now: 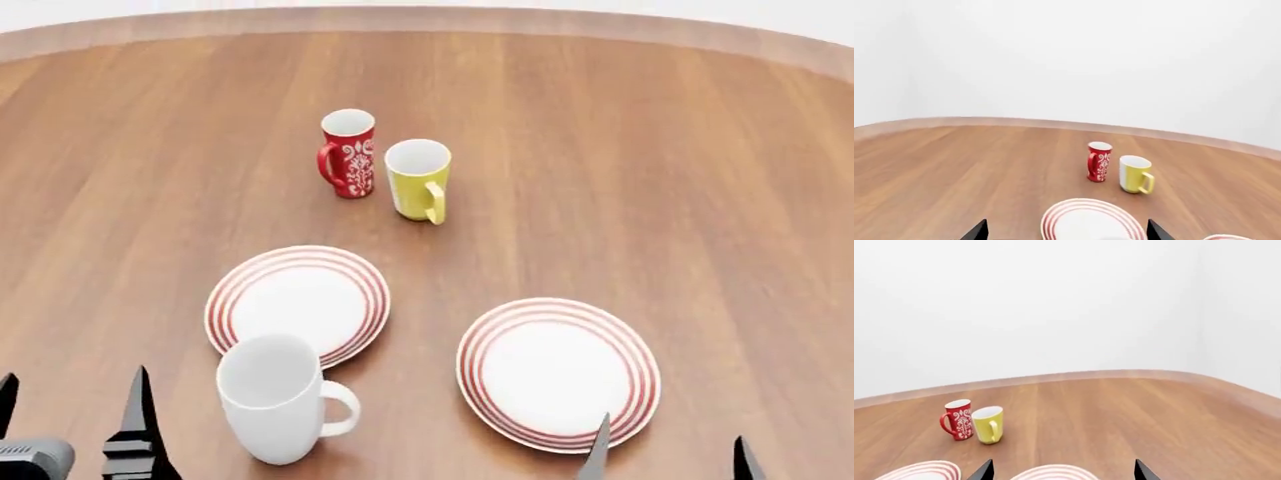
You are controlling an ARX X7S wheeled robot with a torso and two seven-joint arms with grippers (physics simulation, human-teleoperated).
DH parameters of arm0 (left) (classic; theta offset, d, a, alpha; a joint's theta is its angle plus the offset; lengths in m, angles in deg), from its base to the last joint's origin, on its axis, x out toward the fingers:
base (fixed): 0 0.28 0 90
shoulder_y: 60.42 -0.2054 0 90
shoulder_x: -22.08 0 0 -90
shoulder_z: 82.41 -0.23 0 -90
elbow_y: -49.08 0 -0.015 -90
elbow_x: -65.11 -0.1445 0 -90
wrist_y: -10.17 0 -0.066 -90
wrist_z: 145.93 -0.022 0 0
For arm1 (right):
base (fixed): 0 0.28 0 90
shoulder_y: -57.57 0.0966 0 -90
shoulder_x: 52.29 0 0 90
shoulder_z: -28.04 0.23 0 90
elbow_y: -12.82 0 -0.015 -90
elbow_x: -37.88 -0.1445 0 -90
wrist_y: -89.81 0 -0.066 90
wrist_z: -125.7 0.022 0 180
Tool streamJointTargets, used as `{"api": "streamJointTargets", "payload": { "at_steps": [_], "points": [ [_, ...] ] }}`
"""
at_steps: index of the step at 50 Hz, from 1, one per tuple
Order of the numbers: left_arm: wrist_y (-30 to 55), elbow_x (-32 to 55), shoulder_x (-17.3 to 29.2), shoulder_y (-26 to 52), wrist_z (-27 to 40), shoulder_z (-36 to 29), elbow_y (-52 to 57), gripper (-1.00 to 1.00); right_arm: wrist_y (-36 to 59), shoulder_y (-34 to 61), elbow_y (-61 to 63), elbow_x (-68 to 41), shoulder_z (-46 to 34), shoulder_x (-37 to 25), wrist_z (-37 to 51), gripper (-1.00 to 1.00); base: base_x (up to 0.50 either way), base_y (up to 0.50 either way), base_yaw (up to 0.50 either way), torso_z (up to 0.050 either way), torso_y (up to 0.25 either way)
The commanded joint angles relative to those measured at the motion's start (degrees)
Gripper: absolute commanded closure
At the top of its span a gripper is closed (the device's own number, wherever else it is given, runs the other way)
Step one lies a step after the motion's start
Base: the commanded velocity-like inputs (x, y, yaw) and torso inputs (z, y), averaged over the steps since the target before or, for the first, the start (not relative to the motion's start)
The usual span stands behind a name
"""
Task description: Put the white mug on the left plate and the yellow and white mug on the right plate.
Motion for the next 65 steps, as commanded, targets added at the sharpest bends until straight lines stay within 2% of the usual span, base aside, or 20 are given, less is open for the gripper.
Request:
{"api": "streamJointTargets", "payload": {
  "at_steps": [1,11,18,65],
  "points": [
    [2.37,3.19,0.27,0.95,1.49,1.32,0.76,-1.00,0.88,-0.66,2.06,-1.00,0.03,-0.97,1.27,-1.00,0.00,0.00,0.00,0.000,0.000],
    [0.29,2.86,0.75,0.38,1.69,-0.29,0.71,-1.00,0.51,-0.25,1.27,-0.76,-0.30,-1.56,2.11,-1.00,0.36,0.00,0.00,0.000,0.000],
    [-0.32,3.10,1.34,0.36,1.91,-0.61,0.65,-1.00,-0.40,-0.42,1.16,1.03,-1.36,-2.05,2.82,-1.00,0.00,0.00,0.03,0.000,0.000],
    [-3.18,2.98,3.41,0.83,3.95,-3.67,-1.30,-1.00,2.84,2.73,-1.83,3.11,-7.03,-4.64,3.65,-1.00,0.00,0.00,0.50,0.000,0.000]
  ]
}}
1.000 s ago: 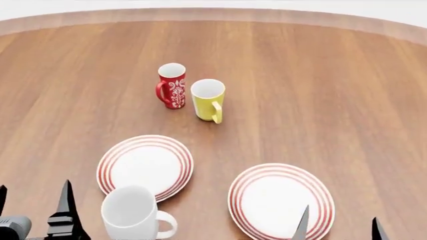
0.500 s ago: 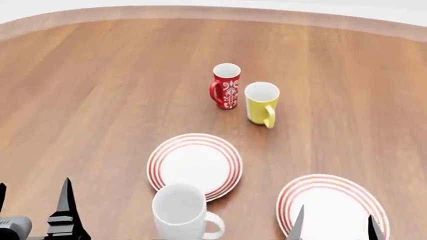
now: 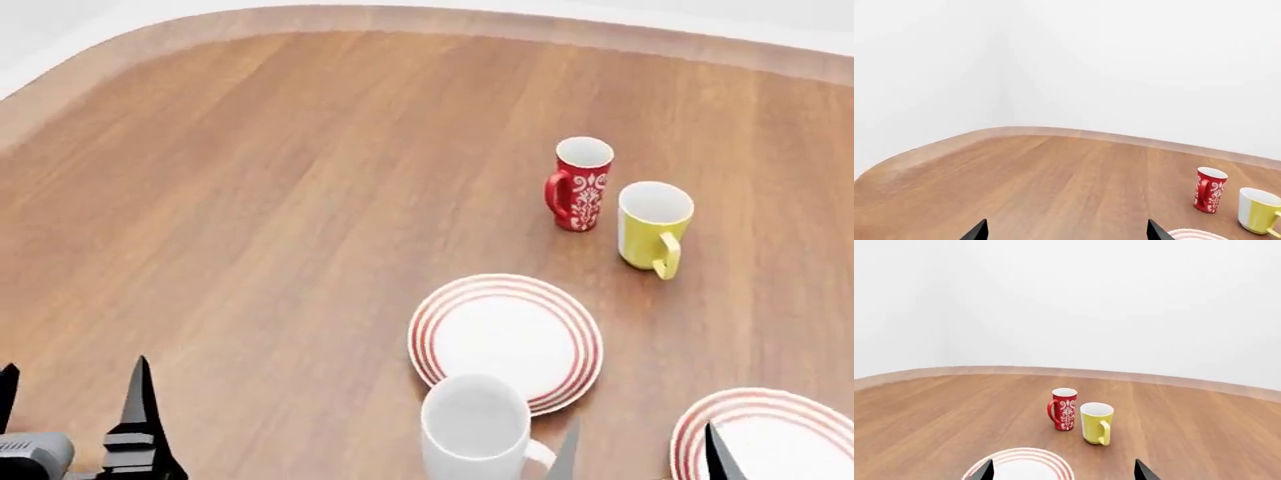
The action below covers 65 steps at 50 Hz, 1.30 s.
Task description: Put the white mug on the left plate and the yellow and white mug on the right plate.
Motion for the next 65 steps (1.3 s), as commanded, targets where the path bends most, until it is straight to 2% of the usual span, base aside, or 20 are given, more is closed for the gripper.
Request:
{"api": "streamJointTargets", "payload": {
  "at_steps": [1,16,21,45,52,65],
  "points": [
    [-0.31,0.11,0.47,-0.03,0.48,-0.66,-0.08,-1.00,0.86,0.61,-0.51,0.45,-1.37,-0.62,0.10,-1.00,0.00,0.00,0.50,0.000,0.000],
    [-0.50,0.01,1.03,-0.18,1.34,-1.39,0.19,-1.00,0.18,0.91,-1.44,-0.38,-2.04,-1.13,0.96,-1.00,0.00,0.00,0.50,0.000,0.000],
    [-0.57,0.16,1.20,-0.12,1.54,-1.51,0.13,-1.00,-4.16,-0.10,-0.90,-4.90,-0.59,-0.69,-1.28,-1.00,0.00,0.00,0.00,0.000,0.000],
    [-0.64,1.38,2.20,0.10,1.97,-1.94,0.31,-1.00,-4.52,-0.37,-0.73,-4.43,-0.74,-1.93,1.31,-1.00,0.18,-0.44,0.00,0.000,0.000],
    [-0.62,2.01,2.77,0.15,2.51,-2.06,0.56,-1.00,-3.34,-0.73,0.86,-4.81,-0.11,-2.35,2.62,-1.00,0.08,0.03,0.00,0.000,0.000],
    [-0.93,2.63,3.75,-0.71,3.36,-2.50,1.65,-1.00,-2.96,-1.36,1.71,-3.19,-1.32,-3.15,3.91,-1.00,0.45,0.18,0.00,0.000,0.000]
  ]
}}
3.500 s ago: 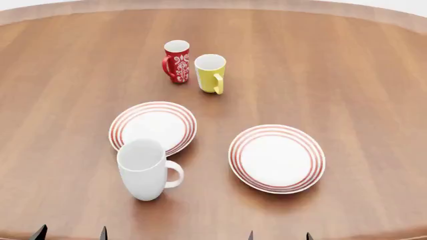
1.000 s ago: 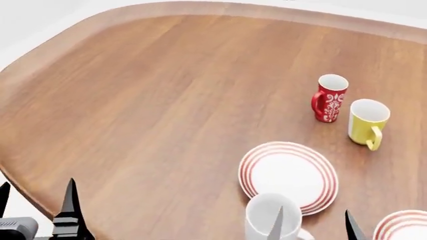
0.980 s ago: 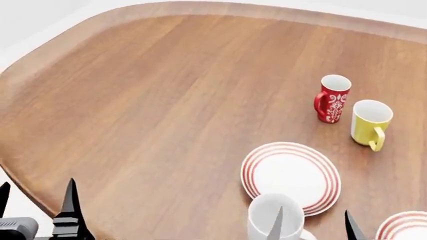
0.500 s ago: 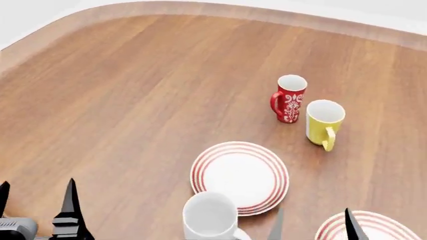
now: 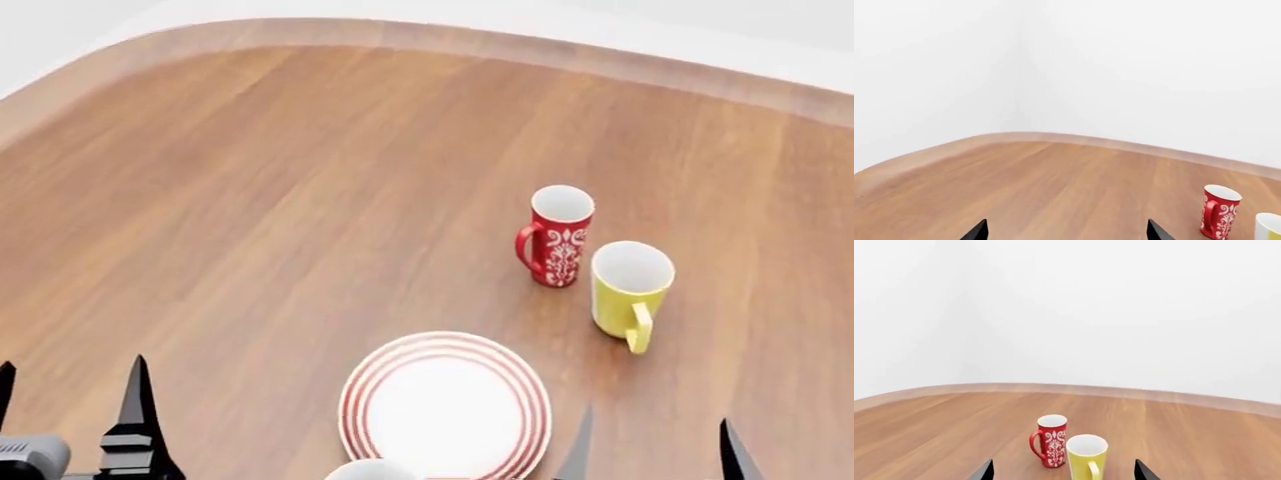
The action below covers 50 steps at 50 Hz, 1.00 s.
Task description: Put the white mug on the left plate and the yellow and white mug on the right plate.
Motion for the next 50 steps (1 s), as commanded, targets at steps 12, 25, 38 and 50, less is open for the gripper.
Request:
{"api": "streamJointTargets", "payload": {
  "at_steps": [12,25,38,50],
  "points": [
    [-0.16,1.25,1.40,-1.20,1.41,-0.37,1.96,-1.00,-1.54,-1.37,0.60,0.82,-0.38,-0.65,1.93,-1.00,0.27,0.12,0.00,0.000,0.000],
    [2.06,3.75,1.93,-1.58,4.31,2.77,5.63,-1.00,5.13,-9.04,9.17,-0.08,0.17,-7.30,0.03,-1.00,0.00,0.00,0.00,0.000,0.000],
    [1.74,2.77,1.44,-2.22,6.54,2.10,7.76,-1.00,11.91,-15.05,15.23,-8.16,5.76,-14.50,-3.74,-1.00,0.00,0.00,0.00,0.000,0.000],
    [2.45,4.22,1.75,-1.92,7.01,2.43,8.21,-1.00,13.53,-21.59,21.67,-16.20,7.16,-19.32,-10.23,-1.00,0.00,0.00,0.00,0.000,0.000]
  ]
}}
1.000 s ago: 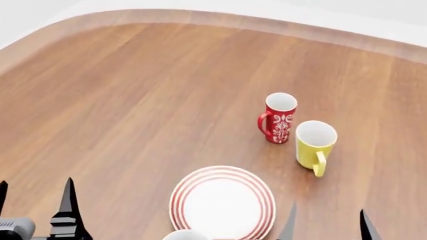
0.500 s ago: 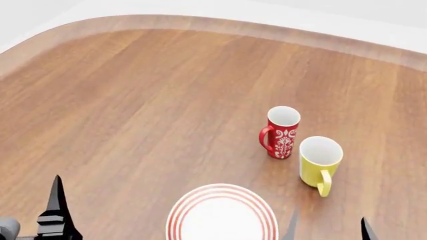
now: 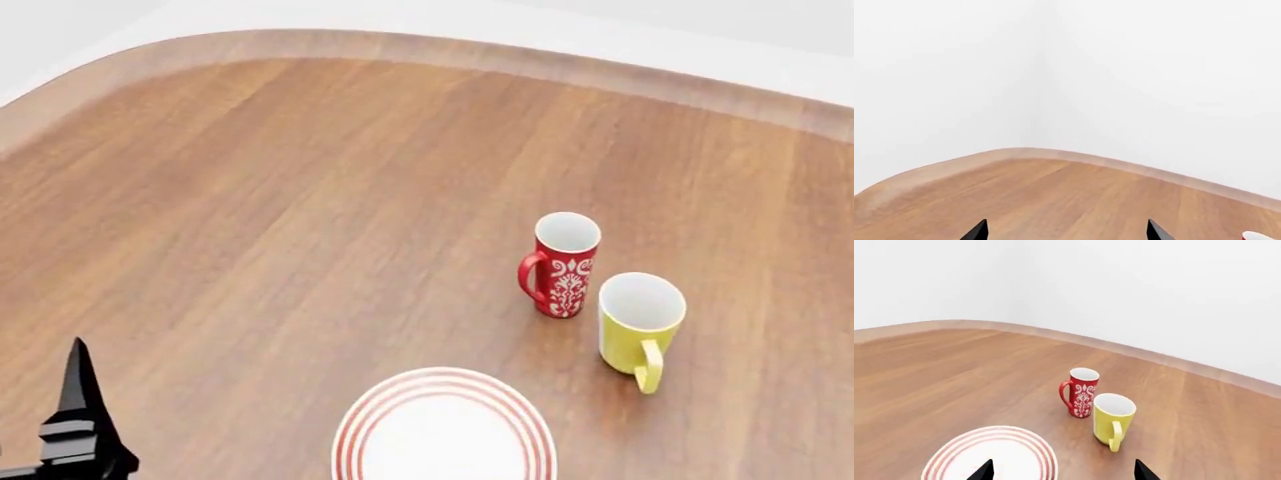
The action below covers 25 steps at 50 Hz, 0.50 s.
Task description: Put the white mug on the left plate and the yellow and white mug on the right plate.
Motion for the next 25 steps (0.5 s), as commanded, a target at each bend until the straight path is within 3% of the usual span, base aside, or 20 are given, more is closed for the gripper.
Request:
{"api": "streamJointTargets", "payload": {
  "at_steps": [1,8,25],
  "points": [
    [0.57,0.97,0.14,0.14,0.79,0.20,0.54,-1.00,2.05,-6.52,5.98,-5.61,1.52,-4.87,-4.92,-1.00,0.00,0.00,0.00,0.000,0.000],
    [0.53,1.13,0.38,0.22,0.88,0.13,0.22,-1.00,1.92,-12.31,9.41,-9.65,4.04,-7.73,-7.71,-1.00,0.00,0.00,0.00,0.000,0.000],
    [1.47,1.89,0.77,-0.07,1.97,0.00,1.68,-1.00,1.86,-20.13,13.10,-6.23,4.58,-12.52,-10.51,-1.00,0.00,0.00,0.00,0.000,0.000]
  ]
}}
